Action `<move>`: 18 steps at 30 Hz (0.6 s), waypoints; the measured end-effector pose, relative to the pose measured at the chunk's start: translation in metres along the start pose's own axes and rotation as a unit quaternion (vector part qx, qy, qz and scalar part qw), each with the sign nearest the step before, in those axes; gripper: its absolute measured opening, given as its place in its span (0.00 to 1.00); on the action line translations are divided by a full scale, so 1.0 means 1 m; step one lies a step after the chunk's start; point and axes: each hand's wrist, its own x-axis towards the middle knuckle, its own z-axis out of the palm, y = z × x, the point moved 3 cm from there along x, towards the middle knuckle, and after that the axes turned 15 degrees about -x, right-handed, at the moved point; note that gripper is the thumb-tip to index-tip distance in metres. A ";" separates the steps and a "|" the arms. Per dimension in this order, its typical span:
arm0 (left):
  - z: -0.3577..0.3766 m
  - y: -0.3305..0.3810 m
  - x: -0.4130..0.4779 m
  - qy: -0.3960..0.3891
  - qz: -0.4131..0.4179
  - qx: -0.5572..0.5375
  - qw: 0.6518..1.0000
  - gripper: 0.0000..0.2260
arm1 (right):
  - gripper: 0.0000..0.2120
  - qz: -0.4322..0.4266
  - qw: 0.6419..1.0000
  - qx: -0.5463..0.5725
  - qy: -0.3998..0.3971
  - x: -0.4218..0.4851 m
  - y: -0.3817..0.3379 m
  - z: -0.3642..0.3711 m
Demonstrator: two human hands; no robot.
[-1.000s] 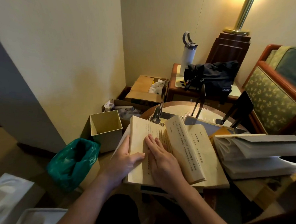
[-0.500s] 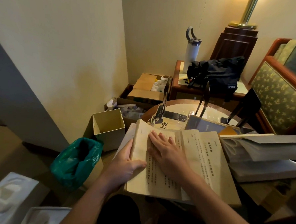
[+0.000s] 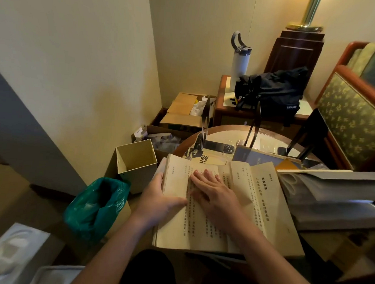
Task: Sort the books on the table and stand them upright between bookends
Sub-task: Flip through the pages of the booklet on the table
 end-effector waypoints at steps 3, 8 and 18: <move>0.004 0.004 0.026 0.053 0.000 0.000 0.999 0.38 | 0.21 0.006 1.000 0.019 0.008 0.001 0.005 0.005; 0.015 0.024 0.064 0.120 0.024 0.057 0.991 0.23 | 0.25 0.010 1.000 0.022 0.017 -0.001 0.006 0.003; 0.012 0.002 0.031 0.031 0.138 0.095 0.985 0.37 | 0.25 0.002 0.998 -0.012 0.061 -0.005 -0.003 -0.002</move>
